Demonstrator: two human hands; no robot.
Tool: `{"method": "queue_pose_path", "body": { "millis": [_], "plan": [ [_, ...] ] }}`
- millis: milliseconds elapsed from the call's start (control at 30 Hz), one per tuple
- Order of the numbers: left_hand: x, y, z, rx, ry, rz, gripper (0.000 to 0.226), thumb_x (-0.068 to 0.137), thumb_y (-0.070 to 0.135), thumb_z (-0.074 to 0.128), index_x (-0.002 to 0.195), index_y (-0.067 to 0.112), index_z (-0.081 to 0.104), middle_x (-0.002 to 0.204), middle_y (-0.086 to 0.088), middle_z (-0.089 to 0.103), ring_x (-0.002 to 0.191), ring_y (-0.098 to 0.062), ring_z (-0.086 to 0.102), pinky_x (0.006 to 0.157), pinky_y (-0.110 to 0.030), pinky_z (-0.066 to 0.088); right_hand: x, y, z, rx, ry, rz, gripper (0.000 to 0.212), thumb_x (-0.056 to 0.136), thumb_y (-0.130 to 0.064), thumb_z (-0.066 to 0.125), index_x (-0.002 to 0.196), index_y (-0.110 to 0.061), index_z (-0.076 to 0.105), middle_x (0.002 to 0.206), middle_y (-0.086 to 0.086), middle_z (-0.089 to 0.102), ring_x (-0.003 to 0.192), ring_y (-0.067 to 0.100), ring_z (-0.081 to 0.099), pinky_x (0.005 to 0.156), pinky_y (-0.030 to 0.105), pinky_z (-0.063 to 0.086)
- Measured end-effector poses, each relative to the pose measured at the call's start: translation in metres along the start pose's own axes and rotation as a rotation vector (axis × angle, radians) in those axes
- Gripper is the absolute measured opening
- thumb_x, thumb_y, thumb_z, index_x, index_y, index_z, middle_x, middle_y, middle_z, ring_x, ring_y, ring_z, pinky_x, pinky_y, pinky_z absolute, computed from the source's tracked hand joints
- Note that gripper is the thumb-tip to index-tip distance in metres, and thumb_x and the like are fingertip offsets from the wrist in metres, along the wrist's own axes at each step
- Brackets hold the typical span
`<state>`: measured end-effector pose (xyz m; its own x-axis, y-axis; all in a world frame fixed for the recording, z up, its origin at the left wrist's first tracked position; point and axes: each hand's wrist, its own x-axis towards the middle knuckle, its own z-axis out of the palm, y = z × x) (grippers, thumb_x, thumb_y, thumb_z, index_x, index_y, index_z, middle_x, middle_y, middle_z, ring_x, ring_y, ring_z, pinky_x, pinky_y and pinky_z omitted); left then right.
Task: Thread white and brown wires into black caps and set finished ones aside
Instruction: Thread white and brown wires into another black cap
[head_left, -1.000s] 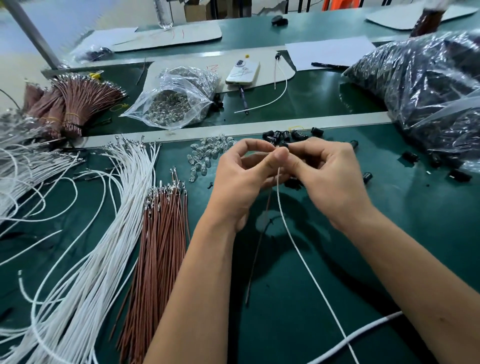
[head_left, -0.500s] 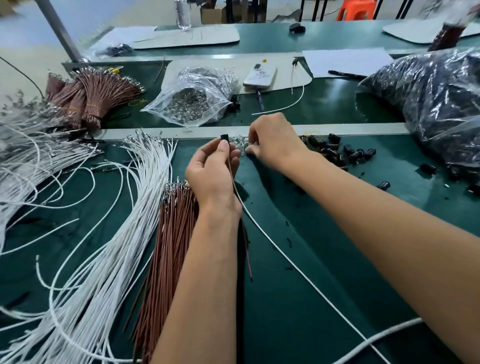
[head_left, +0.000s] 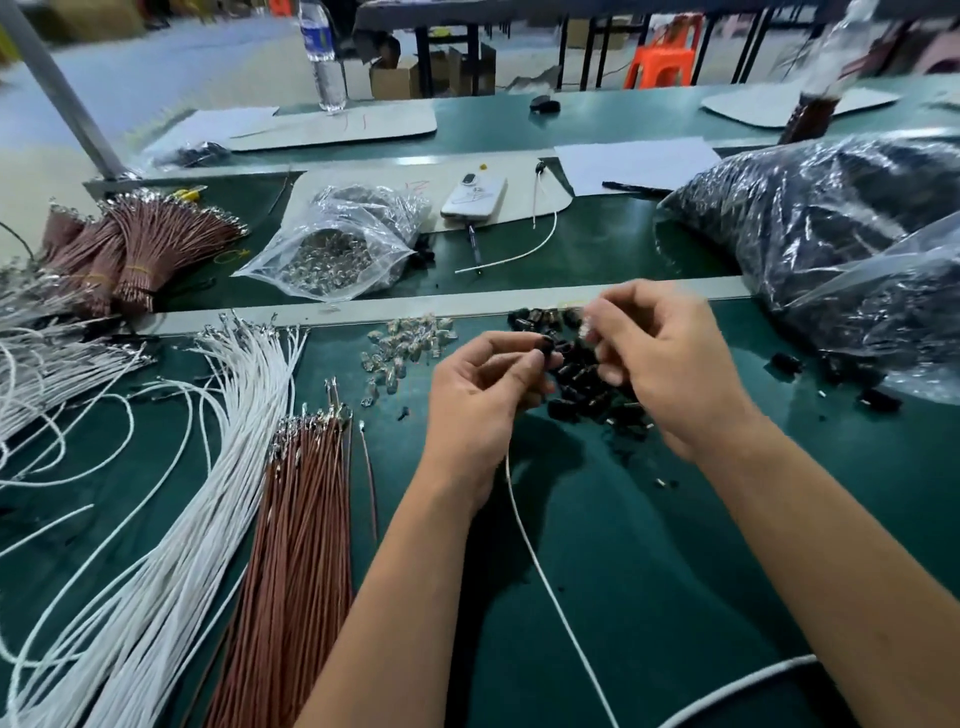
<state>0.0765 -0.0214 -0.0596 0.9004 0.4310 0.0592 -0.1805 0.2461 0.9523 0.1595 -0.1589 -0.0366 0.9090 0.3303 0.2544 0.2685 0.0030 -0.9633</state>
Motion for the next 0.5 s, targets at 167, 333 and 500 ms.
{"method": "queue_pose_path", "body": {
  "millis": [167,333,500],
  "plan": [
    [-0.003,-0.004,0.004,0.065,-0.118,0.037,0.014,0.095,-0.004,0.061,0.102,0.003,0.071,0.089,-0.012,0.077,0.072,-0.014,0.068,0.07,-0.023,0.055,-0.021,0.015,-0.022,0.145,-0.024,-0.027,0.01,0.1,-0.013,0.067,0.091,-0.012,0.07,0.07,0.003,0.061,0.058,0.014,0.048,0.046,0.021,0.039],
    [-0.003,-0.007,0.005,0.121,-0.156,0.07,0.018,0.094,-0.003,0.063,0.098,0.011,0.074,0.089,-0.013,0.077,0.075,-0.018,0.069,0.073,-0.024,0.056,-0.025,0.017,-0.021,0.206,-0.077,-0.07,0.005,0.099,-0.008,0.066,0.097,-0.005,0.07,0.076,0.008,0.069,0.06,0.015,0.055,0.048,0.023,0.045],
    [-0.002,-0.006,0.005,0.148,-0.185,0.092,0.022,0.093,-0.002,0.065,0.095,0.017,0.076,0.088,-0.011,0.077,0.075,-0.017,0.069,0.073,-0.024,0.056,-0.024,0.019,-0.026,0.072,-0.111,-0.107,0.004,0.097,-0.01,0.068,0.096,-0.008,0.072,0.077,0.01,0.071,0.058,0.018,0.058,0.05,0.026,0.049]
  ]
}}
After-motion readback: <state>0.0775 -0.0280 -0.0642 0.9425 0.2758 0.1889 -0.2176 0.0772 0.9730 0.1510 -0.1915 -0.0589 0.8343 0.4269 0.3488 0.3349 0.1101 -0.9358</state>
